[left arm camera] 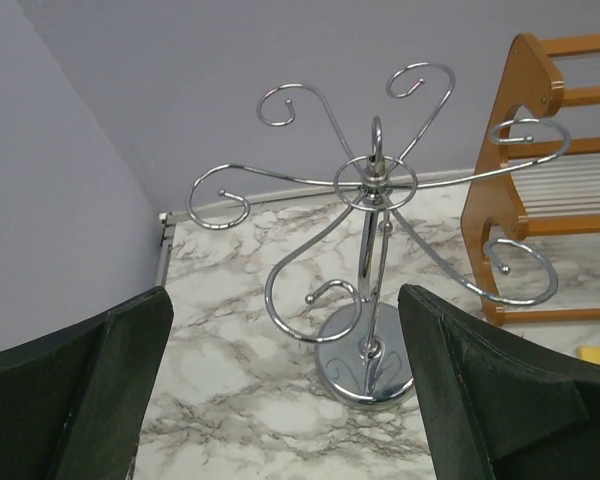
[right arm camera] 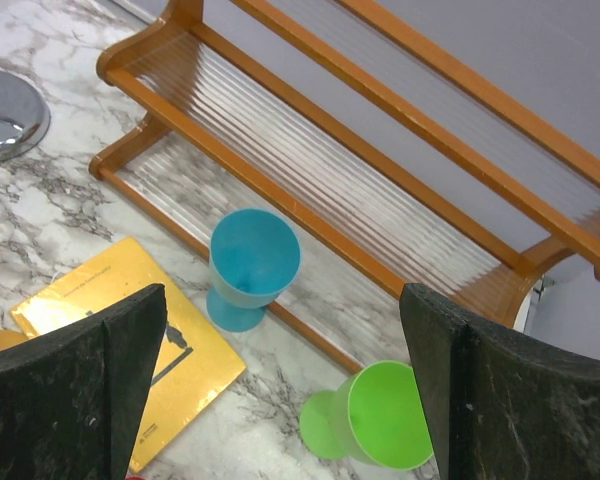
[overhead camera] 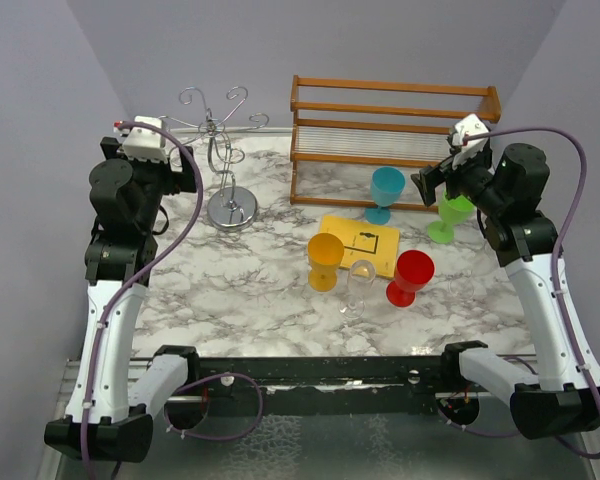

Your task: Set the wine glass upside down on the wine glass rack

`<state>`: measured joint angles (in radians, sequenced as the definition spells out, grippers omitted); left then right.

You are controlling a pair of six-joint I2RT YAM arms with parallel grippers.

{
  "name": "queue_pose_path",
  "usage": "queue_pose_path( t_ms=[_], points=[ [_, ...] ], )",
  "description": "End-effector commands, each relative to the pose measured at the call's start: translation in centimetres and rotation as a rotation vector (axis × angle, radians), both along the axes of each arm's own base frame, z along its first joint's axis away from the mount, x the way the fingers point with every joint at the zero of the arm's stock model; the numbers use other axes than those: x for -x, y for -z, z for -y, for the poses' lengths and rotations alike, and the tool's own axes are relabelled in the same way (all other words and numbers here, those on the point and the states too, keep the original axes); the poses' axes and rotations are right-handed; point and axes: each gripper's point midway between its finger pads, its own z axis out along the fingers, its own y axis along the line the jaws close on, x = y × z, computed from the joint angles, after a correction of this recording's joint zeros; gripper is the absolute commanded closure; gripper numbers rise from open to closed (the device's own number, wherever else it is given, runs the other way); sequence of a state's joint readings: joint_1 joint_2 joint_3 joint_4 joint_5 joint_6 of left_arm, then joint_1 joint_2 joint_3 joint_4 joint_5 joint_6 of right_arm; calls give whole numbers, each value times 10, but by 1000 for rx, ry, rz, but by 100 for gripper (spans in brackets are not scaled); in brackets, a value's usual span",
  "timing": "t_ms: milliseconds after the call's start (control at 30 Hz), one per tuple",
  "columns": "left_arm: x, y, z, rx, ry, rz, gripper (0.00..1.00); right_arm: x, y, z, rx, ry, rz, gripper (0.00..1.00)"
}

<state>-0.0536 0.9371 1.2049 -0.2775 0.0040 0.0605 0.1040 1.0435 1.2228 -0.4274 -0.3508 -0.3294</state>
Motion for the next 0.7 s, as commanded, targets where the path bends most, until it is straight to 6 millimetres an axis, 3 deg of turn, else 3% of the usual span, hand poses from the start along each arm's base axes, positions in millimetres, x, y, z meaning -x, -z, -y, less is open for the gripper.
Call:
queue_pose_path(
  t_ms=[0, 400, 667],
  points=[
    [-15, -27, 13, 26, 71, 44, 1, 3, -29, -20, 10, -128, 117, 0],
    [-88, -37, 38, 72, 173, -63, 3, 10, 27, -36, -14, -232, 86, 0],
    [-121, -21, 52, 104, 219, -142, 12, 23, 39, -39, -30, -253, 68, 0]
  ],
)
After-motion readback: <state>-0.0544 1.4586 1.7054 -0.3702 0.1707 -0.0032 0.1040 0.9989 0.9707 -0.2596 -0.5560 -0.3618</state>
